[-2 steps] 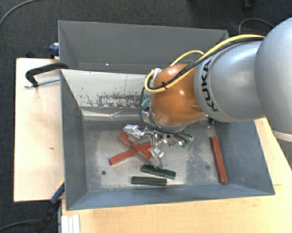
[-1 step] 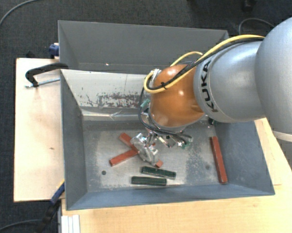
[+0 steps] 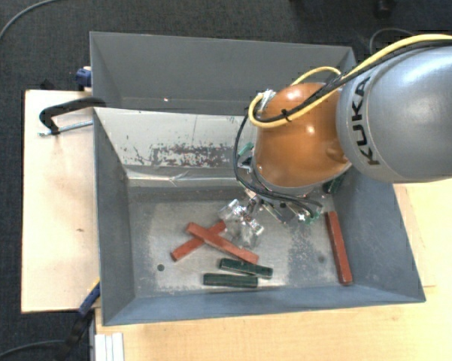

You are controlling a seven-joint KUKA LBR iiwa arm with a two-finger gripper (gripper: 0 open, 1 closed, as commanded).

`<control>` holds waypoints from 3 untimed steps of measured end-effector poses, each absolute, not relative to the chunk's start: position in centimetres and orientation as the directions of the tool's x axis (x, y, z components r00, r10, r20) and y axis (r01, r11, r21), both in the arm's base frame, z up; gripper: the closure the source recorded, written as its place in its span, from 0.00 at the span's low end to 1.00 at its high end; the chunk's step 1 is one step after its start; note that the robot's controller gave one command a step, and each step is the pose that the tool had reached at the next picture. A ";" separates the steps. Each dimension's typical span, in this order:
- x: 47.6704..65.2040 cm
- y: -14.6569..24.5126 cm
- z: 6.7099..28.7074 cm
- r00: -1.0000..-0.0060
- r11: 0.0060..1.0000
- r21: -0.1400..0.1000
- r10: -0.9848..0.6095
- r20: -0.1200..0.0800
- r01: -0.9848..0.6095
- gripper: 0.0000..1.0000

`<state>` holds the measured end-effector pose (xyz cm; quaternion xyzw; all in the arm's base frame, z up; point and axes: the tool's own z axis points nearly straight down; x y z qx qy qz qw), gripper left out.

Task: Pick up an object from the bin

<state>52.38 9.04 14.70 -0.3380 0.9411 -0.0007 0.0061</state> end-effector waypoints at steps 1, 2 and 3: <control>57.7 12.1 23.6 -0.844 0.844 -0.004 -0.536 -0.017 -0.536 1.00; 57.4 12.0 23.1 -0.845 0.845 -0.001 -0.535 -0.007 -0.535 0.00; 51.0 10.6 7.6 -0.854 0.854 0.004 -0.520 0.005 -0.520 0.00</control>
Offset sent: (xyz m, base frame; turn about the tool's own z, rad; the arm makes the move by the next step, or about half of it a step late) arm 0.0491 0.0283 0.0827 0.1247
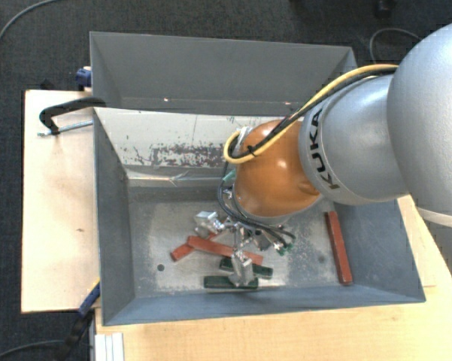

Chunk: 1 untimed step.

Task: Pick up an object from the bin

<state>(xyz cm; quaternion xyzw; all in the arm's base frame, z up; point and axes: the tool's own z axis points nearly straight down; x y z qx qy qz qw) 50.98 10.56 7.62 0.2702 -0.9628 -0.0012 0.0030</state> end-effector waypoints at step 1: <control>53.7 10.3 7.1 -0.789 0.789 -0.001 -0.614 -0.006 -0.614 0.00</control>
Offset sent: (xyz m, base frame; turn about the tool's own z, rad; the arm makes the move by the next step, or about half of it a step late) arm 0.0259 -0.0041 -0.0062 -0.1149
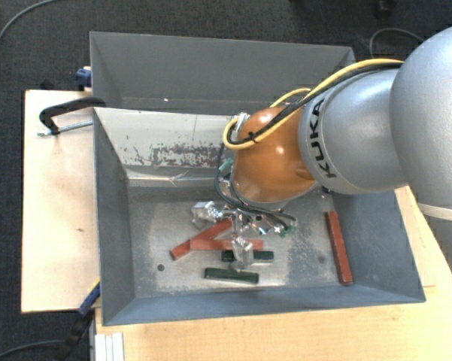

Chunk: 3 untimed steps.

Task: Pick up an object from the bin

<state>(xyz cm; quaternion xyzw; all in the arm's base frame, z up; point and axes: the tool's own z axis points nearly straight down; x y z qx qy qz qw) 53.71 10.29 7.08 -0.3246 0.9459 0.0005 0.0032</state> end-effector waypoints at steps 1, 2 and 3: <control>53.7 10.3 7.1 -0.790 0.790 -0.001 -0.614 -0.005 -0.614 1.00; 52.1 9.1 21.3 -0.762 0.762 -0.005 -0.648 -0.011 -0.648 1.00; 52.7 13.1 19.0 -0.432 0.432 -0.003 -0.902 -0.006 -0.902 1.00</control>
Offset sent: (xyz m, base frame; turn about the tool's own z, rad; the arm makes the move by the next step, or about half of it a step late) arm 0.0000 0.0000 0.0000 0.0000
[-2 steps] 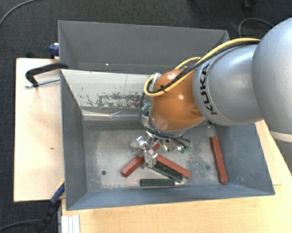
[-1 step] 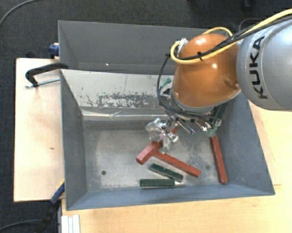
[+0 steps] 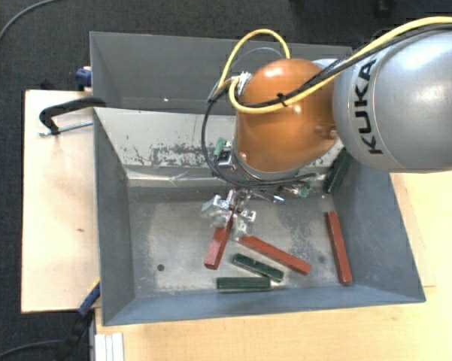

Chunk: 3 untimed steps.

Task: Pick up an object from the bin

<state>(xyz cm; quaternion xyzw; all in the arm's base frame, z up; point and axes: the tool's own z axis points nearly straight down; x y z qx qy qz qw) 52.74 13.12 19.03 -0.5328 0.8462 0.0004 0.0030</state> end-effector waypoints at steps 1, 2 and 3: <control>52.8 13.1 19.1 -0.434 0.434 -0.003 -0.901 -0.006 -0.901 0.00; 51.7 8.9 7.1 -0.487 0.487 0.000 -0.873 -0.003 -0.873 0.00; 52.0 9.1 7.3 -0.487 0.487 -0.007 -0.873 -0.011 -0.873 1.00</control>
Offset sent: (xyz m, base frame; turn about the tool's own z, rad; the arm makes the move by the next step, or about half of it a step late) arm 0.0000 0.0000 0.0000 0.0000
